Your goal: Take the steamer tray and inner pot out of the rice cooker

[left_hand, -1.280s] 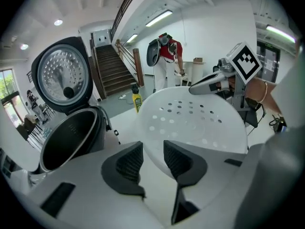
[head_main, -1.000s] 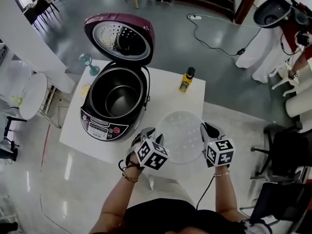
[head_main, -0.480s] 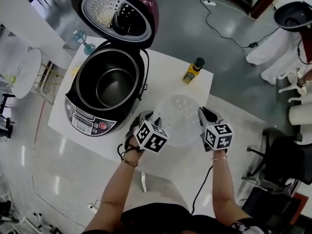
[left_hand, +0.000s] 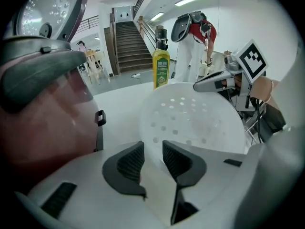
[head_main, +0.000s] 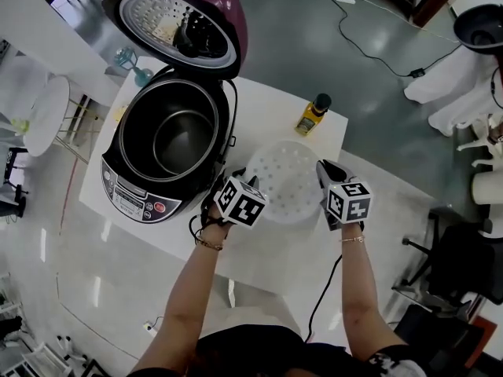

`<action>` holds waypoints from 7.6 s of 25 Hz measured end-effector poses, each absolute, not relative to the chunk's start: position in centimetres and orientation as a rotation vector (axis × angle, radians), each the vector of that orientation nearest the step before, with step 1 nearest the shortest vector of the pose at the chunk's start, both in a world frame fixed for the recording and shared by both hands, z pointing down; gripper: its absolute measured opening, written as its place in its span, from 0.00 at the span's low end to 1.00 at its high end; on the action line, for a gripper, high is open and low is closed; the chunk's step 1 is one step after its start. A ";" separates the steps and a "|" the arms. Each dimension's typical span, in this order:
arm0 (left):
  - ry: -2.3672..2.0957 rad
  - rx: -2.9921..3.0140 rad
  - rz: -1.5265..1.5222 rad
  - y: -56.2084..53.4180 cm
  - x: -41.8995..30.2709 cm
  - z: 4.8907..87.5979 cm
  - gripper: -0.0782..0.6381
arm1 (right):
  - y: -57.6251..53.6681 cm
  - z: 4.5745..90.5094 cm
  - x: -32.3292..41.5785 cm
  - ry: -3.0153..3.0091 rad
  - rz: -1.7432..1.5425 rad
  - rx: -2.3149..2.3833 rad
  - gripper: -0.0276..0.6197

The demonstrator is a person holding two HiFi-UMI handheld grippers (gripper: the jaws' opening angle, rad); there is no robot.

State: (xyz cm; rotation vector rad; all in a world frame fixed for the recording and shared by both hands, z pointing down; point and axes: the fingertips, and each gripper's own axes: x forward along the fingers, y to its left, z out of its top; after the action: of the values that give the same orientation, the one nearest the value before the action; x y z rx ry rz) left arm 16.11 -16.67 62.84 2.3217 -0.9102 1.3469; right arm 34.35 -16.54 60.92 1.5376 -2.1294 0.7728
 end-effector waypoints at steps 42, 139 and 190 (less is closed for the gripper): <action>-1.012 2.794 0.477 -9.4 17.2 47.2 0.46 | -12.8 58.3 36.6 -1.946 0.785 1.867 0.22; -0.840 2.692 1.321 -34.7 -9.2 42.9 0.20 | -26.8 40.5 6.8 -1.582 0.333 1.749 0.14; -1.045 3.046 0.833 -12.9 6.6 26.4 0.13 | -2.3 25.5 21.7 -1.683 -0.001 2.235 0.06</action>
State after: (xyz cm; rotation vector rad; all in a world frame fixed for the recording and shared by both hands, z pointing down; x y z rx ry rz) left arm 6.56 -12.91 26.42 3.0456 -1.0451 0.8327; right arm 21.65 -2.27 25.45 2.2350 -1.6830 -0.0007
